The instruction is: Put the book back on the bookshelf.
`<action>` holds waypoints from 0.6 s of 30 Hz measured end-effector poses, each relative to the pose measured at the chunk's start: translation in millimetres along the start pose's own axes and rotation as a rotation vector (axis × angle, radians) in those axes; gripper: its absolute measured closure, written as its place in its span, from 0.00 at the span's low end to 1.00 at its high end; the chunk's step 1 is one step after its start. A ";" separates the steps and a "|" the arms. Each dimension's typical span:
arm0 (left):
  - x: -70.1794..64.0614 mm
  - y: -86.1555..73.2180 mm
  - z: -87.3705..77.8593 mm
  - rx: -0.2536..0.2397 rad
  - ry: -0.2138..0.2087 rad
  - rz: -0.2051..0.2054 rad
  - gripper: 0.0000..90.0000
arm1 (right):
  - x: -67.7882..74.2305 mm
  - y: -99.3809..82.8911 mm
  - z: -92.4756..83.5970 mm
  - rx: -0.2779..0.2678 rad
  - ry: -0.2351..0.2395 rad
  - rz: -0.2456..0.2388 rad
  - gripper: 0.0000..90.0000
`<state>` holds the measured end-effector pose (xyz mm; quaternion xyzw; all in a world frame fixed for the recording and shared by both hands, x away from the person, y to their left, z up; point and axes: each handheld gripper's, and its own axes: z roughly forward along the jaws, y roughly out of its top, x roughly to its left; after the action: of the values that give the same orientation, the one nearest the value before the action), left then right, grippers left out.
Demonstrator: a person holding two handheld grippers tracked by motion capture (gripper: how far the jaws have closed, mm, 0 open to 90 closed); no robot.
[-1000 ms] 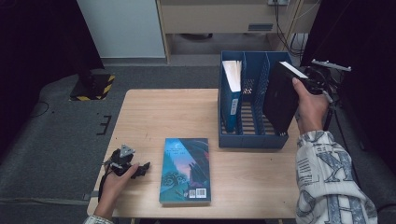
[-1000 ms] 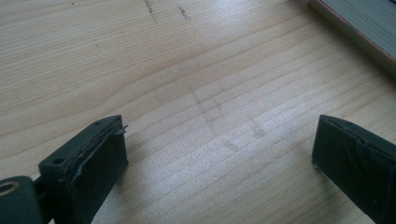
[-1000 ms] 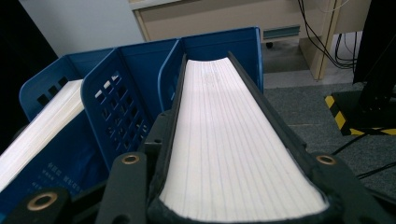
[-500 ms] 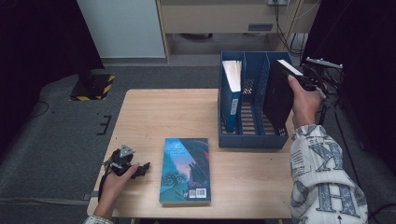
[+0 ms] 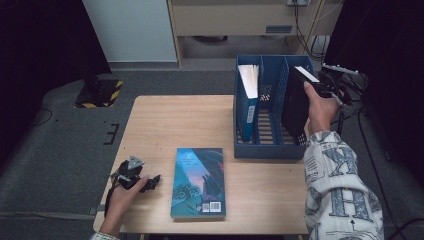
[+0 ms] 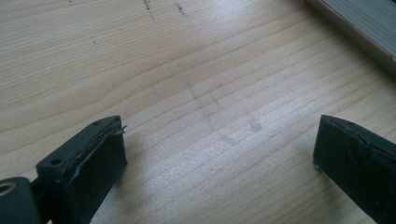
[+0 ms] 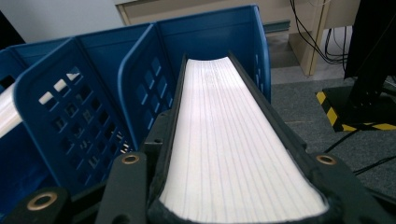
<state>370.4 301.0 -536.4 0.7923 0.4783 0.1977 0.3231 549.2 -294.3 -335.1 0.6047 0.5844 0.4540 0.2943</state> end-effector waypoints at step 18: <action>-0.2 0.6 0.9 0.002 -0.003 -0.004 0.01 | 2.1 -22.0 16.2 0.036 -0.019 -0.016 0.59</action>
<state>371.2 300.4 -536.6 0.7920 0.4797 0.1953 0.3232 553.7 -286.3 -360.9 0.6095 0.5944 0.4355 0.2925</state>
